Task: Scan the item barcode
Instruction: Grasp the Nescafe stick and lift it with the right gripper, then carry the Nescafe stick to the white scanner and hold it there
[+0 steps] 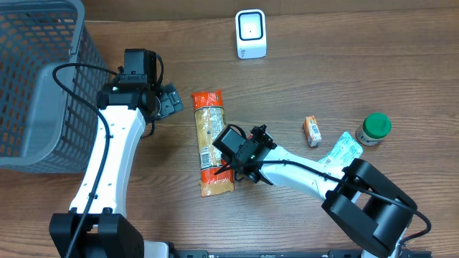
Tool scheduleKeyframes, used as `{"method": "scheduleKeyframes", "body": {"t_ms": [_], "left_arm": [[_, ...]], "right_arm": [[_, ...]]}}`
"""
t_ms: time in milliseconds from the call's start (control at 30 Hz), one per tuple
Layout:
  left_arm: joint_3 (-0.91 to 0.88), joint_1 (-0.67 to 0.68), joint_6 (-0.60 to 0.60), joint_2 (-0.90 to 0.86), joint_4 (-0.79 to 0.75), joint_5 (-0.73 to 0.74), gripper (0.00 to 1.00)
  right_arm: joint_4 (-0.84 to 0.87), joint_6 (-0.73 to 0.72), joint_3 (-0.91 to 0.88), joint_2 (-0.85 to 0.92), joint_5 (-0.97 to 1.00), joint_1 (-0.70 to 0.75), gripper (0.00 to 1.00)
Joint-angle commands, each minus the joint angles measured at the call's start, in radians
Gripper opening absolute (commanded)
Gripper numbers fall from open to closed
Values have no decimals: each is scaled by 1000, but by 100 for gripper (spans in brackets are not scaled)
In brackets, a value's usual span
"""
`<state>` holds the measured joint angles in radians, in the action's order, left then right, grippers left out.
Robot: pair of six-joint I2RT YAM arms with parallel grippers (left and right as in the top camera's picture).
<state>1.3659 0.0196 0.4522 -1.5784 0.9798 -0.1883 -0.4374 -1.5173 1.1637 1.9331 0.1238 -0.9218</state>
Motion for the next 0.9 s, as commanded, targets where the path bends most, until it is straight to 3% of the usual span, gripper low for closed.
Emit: {"method": "scheduleKeyframes", "body": {"t_ms": [0,267,400,600,733,867], "left_arm": [[2,0,-11,-5,-1,-10,100],[2,0,-11,-5,-1,-10,100],[2,0,-11,-5,-1,-10,100],[2,0,-11,-5,-1,-10,100],[2,0,-11,-5,-1,-10,100],[2,0,-11,-5,-1,-10,100]], "right_arm": [[-2,117,-10,-21,14,17,4],[-71,499,10,-216,14,48,4],[-79,930,10,-346,2,48,3],[-201,1022,58,-463,-74,121,3],[-311,1129,166,-452,-292,238,3],[-459,1188,334,-403,-321,334,3]]}}
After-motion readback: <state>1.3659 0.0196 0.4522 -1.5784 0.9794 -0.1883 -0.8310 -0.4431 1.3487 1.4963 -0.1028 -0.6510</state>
